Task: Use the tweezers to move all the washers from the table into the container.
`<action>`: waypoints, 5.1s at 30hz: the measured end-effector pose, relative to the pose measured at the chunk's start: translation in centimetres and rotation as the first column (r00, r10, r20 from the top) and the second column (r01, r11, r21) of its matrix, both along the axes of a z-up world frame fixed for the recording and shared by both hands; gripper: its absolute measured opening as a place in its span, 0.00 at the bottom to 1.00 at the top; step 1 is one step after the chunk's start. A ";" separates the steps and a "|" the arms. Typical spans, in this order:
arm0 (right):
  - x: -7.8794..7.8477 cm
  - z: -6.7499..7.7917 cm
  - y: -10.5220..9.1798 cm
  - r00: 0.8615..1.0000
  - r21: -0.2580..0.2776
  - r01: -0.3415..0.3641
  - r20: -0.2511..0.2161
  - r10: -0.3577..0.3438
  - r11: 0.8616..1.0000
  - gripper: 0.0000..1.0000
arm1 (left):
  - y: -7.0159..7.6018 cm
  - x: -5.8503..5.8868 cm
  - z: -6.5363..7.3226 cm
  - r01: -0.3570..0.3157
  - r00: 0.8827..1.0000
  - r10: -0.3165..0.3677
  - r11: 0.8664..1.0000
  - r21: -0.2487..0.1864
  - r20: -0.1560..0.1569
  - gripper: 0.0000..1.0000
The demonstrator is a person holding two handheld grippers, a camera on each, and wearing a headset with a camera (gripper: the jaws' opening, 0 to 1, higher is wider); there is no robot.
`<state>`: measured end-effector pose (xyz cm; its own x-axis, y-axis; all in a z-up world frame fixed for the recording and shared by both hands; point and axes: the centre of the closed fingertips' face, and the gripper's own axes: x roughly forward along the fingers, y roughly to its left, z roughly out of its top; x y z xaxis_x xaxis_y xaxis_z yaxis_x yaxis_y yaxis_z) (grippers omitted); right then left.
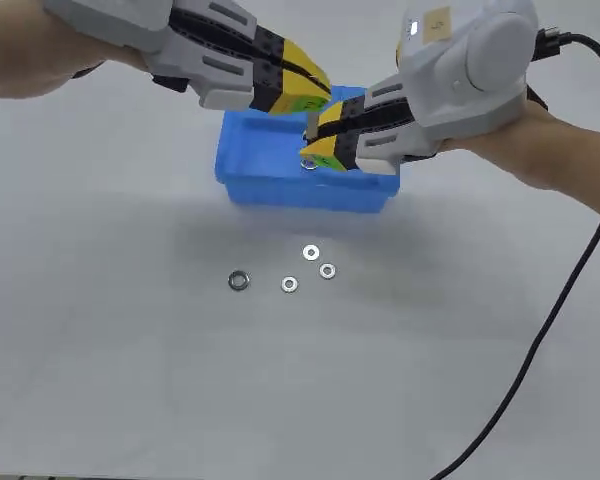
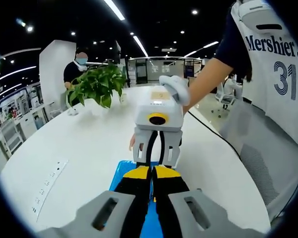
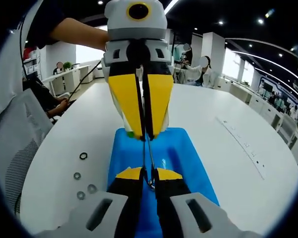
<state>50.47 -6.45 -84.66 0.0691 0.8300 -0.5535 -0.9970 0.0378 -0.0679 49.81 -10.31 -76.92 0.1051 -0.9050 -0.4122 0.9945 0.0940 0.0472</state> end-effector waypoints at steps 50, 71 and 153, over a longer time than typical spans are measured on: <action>-4.8 5.2 -0.5 0.999 0.022 0.000 0.048 -0.001 1.000 0.13 | -0.8 -4.7 5.1 0.032 0.997 -0.031 0.999 -0.023 0.064 0.05; -9.1 4.4 -2.3 1.000 0.015 0.013 0.016 -0.014 1.000 0.13 | -2.8 -9.2 4.6 0.057 0.998 -0.055 0.997 -0.044 0.033 0.05; -11.8 -0.7 -2.7 0.999 -0.058 0.018 -0.035 -0.020 0.998 0.10 | -1.9 -11.8 -0.4 0.061 0.998 -0.061 0.998 0.001 -0.025 0.05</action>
